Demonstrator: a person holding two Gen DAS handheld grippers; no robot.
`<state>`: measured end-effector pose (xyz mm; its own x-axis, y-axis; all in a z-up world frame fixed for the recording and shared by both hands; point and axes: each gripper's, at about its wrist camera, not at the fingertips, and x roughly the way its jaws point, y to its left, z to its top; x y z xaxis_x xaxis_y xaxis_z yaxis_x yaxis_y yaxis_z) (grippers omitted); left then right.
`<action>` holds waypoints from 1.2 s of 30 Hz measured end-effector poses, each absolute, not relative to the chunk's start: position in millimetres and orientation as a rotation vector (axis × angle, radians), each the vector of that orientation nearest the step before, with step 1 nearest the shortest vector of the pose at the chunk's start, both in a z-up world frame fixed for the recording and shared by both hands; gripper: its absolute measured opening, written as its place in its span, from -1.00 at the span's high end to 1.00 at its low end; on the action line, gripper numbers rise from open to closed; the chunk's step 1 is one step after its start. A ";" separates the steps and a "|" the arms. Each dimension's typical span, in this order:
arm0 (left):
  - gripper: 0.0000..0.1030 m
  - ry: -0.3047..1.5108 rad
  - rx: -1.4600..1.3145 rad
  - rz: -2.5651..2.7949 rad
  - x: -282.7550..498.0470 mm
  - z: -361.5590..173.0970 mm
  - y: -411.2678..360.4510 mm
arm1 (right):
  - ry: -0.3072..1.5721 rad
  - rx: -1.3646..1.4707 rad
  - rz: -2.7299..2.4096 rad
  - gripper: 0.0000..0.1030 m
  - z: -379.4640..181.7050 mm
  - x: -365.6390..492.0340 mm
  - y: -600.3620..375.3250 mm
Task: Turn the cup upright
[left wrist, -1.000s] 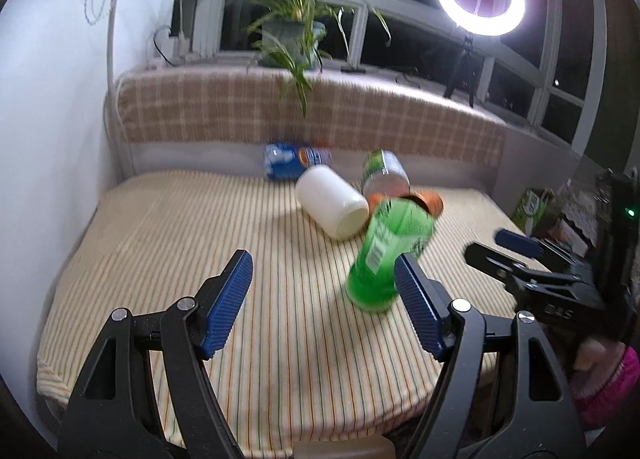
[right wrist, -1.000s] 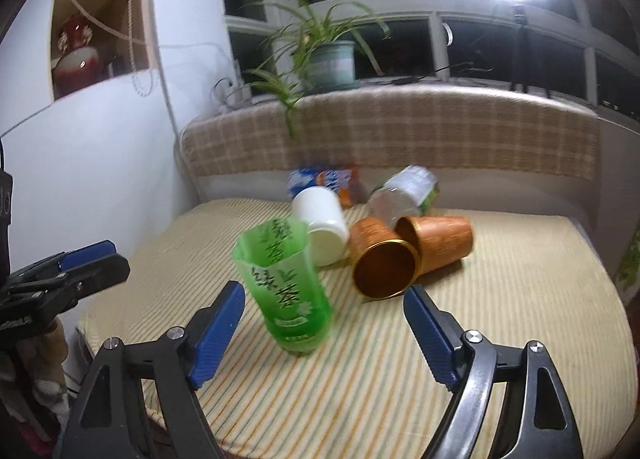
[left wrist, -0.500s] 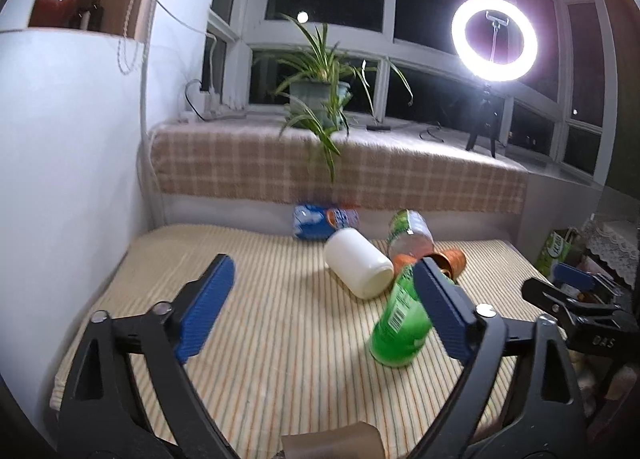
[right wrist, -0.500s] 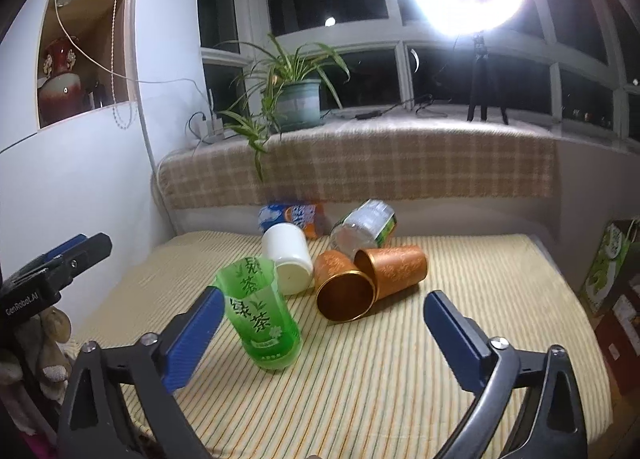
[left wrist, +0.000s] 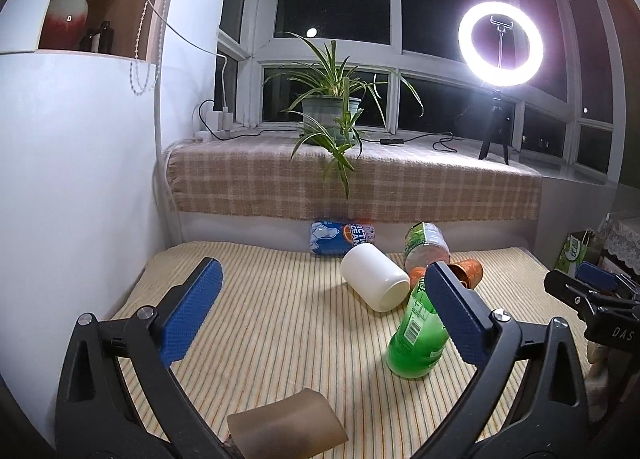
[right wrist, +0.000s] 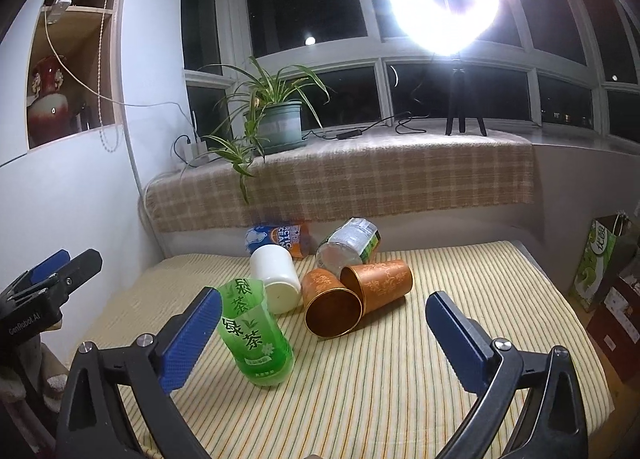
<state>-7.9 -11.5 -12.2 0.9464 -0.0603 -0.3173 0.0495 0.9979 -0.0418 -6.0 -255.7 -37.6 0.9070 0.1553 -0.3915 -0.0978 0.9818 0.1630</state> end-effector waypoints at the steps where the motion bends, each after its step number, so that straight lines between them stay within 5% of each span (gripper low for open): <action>1: -0.99 0.326 -0.036 -0.055 -7.7 -12.2 -11.1 | 0.414 0.140 0.130 -1.00 -37.5 -6.5 -256.1; 36: -0.99 0.328 -0.050 -0.045 -6.5 -13.4 -6.3 | 0.433 0.149 0.118 -1.00 -41.5 -1.3 -258.6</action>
<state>-6.5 -6.3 -13.4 0.9458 -0.0526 -0.3204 0.0363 0.9977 -0.0567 -1.3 -258.6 -41.5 0.9012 0.1450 -0.4085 -0.0816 0.9823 0.1685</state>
